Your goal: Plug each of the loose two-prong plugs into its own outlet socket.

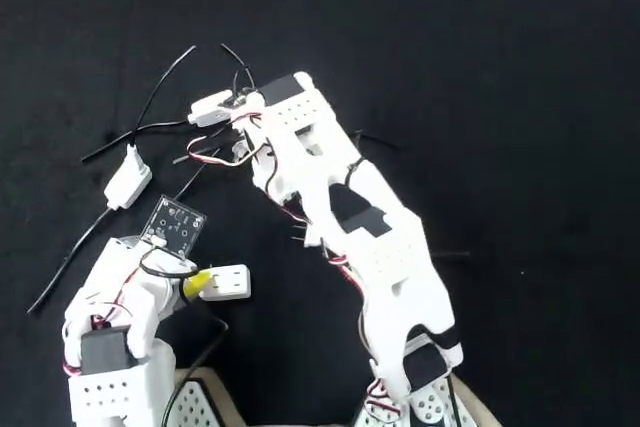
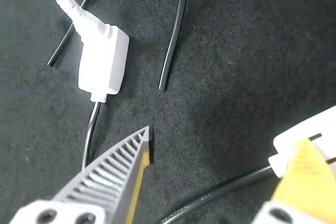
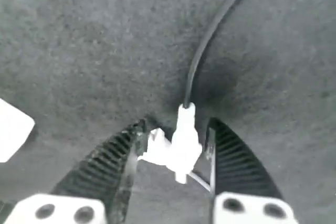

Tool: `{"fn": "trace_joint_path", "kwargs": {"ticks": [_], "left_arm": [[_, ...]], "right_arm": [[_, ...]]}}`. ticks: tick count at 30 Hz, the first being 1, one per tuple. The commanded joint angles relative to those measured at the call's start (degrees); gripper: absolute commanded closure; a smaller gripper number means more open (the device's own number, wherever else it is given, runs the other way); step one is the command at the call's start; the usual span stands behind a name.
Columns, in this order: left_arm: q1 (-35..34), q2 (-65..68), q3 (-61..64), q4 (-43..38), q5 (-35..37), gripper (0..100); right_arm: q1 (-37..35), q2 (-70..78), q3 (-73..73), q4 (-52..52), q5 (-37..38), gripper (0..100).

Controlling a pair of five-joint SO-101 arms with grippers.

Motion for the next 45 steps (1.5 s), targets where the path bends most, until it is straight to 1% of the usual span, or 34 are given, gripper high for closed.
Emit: {"fn": "trace_joint_path", "kwargs": {"ticks": [1, 4, 9, 15, 21, 23, 27, 31, 35, 40, 45], "left_arm": [[0.2, 0.7, 1.4, -0.3, -0.8, 60], [0.2, 0.7, 1.6, -0.3, -0.8, 60], [0.2, 0.7, 1.6, -0.4, -0.8, 60], [0.2, 0.7, 1.6, -0.4, -0.8, 60], [0.2, 0.7, 1.6, -0.4, -0.8, 60], [0.2, 0.7, 1.6, -0.4, -0.8, 60], [0.2, 0.7, 1.6, -0.4, -0.8, 60], [0.2, 0.7, 1.6, -0.4, -0.8, 60], [0.2, 0.7, 1.6, -0.2, -0.8, 60], [0.2, 0.7, 1.6, -0.2, -0.8, 60], [0.2, 0.7, 1.6, -0.3, -0.9, 60]], "right_arm": [[3.8, -3.3, -1.5, 2.0, 1.4, 82.4], [6.2, -3.6, -0.7, 2.1, 4.1, 82.5], [6.0, -3.9, 5.5, 2.1, 7.1, 82.5], [5.7, -4.7, 5.6, 2.0, 7.0, 82.5], [5.6, -12.1, 6.1, 2.0, 7.0, 82.5], [5.6, -14.2, 8.2, 2.0, 7.3, 82.5], [5.1, -17.3, 15.4, 2.0, 11.7, 82.5], [4.7, -19.4, 20.9, 1.7, 13.9, 82.5], [4.7, -18.2, 21.6, -0.5, 14.0, 82.5], [4.8, -11.7, 20.9, -4.1, 13.9, 82.5], [4.7, -8.5, 17.5, -1.9, 13.9, 82.5]]}}
